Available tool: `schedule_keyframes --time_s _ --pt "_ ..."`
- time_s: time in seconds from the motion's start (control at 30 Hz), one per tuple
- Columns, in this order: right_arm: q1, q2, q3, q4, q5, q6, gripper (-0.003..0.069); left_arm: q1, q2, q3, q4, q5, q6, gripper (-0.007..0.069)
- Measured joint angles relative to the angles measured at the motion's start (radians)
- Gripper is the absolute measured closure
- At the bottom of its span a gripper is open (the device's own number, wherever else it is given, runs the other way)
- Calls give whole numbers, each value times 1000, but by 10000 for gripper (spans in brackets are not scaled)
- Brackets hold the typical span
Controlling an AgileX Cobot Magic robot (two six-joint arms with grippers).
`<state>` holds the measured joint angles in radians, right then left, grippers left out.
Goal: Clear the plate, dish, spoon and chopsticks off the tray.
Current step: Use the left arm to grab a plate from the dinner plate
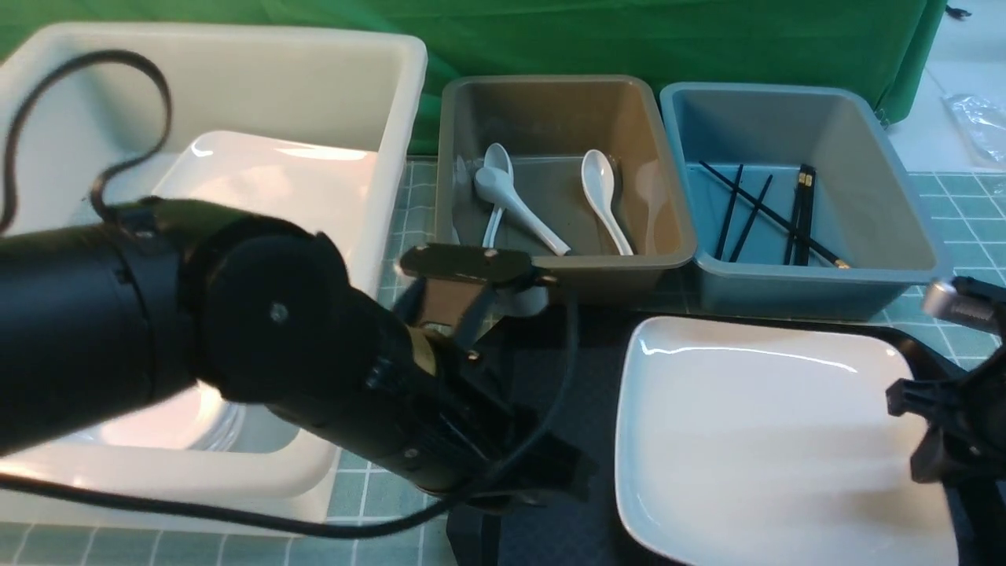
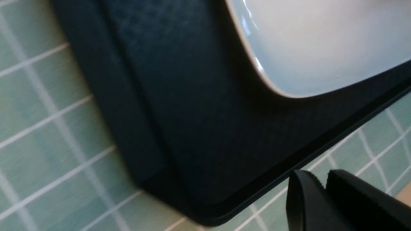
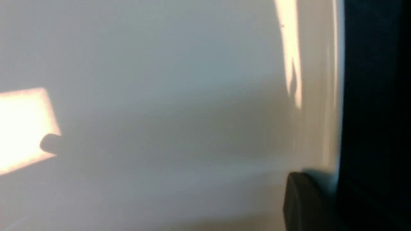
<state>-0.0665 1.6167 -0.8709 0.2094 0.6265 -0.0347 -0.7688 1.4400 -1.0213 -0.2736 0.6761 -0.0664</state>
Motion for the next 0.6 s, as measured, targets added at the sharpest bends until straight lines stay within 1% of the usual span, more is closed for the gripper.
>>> schedule_keyframes --time_s 0.07,0.1,0.13,0.17,0.2,0.27,0.3,0.33,0.4,0.5,0.6 --pt "0 0 2 -7 36 -5 398 -31 17 -11 -15 -43 -20 508" --pt "0 0 2 -7 47 -19 330 -42 35 -20 -21 -51 -30 487" --pt "0 -1 2 -7 50 -24 316 -44 39 -22 -22 -51 -32 482" --pt "0 -6 2 -7 72 -62 223 -51 64 -38 -23 -52 -41 449" --pt "0 -15 2 -7 86 -81 167 -55 88 -51 -23 -46 -43 417" --pt "0 -46 2 -7 111 -97 104 -59 143 -79 -26 -34 -45 344" --pt "0 -75 2 -7 127 -107 90 -60 177 -94 -26 -25 -46 298" --pt "0 -111 2 -7 138 -112 95 -60 206 -113 -26 -21 -48 251" --pt "0 -196 2 -8 148 -113 124 -60 276 -152 -29 -17 -46 176" --pt "0 -312 2 -8 150 -113 177 -60 350 -197 -42 -17 -46 107" --pt "0 -425 2 -8 147 -113 212 -60 416 -240 -50 -17 -45 81"
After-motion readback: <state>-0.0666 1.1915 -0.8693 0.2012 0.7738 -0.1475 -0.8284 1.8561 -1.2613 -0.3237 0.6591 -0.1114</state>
